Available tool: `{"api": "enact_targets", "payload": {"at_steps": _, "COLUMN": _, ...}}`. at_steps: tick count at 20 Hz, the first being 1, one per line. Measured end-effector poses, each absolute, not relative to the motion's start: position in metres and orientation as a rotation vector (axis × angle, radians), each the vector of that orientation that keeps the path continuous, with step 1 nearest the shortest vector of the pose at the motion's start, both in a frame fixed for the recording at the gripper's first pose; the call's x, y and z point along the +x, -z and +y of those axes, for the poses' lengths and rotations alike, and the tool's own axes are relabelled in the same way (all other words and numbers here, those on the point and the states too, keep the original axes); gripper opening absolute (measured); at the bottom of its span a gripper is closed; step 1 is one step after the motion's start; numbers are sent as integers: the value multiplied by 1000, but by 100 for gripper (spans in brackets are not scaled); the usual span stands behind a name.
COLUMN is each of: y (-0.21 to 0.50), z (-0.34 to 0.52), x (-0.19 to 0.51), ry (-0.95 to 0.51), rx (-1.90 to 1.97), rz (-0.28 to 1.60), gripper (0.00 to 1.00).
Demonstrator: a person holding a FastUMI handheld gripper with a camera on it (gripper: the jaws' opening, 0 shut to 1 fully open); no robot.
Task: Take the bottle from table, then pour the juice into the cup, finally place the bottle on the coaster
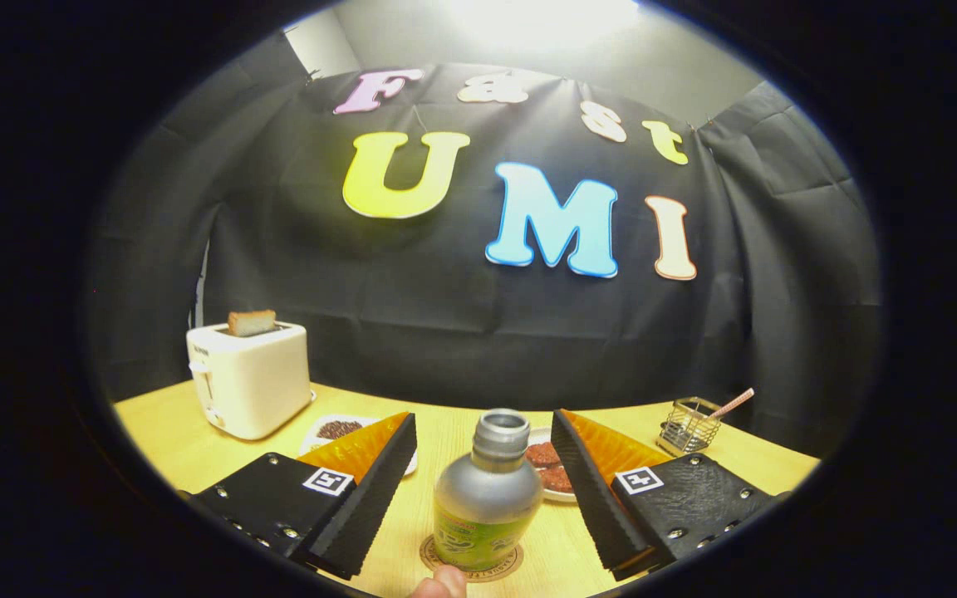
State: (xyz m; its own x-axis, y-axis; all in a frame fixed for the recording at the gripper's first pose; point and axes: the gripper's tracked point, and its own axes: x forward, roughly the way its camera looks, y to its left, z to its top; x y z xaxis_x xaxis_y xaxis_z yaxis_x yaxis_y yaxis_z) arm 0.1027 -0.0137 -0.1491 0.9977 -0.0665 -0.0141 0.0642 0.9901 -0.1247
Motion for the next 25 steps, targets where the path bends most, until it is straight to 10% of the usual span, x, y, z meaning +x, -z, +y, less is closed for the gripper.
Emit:
{"api": "enact_targets", "payload": {"at_steps": 9, "y": -32, "z": 0, "x": 13, "ry": 20, "rx": -223, "rz": -126, "gripper": 99}}
{"api": "enact_targets", "payload": {"at_steps": 25, "y": -32, "z": -55, "x": -44, "ry": 24, "rx": -110, "rz": -131, "gripper": 96}}
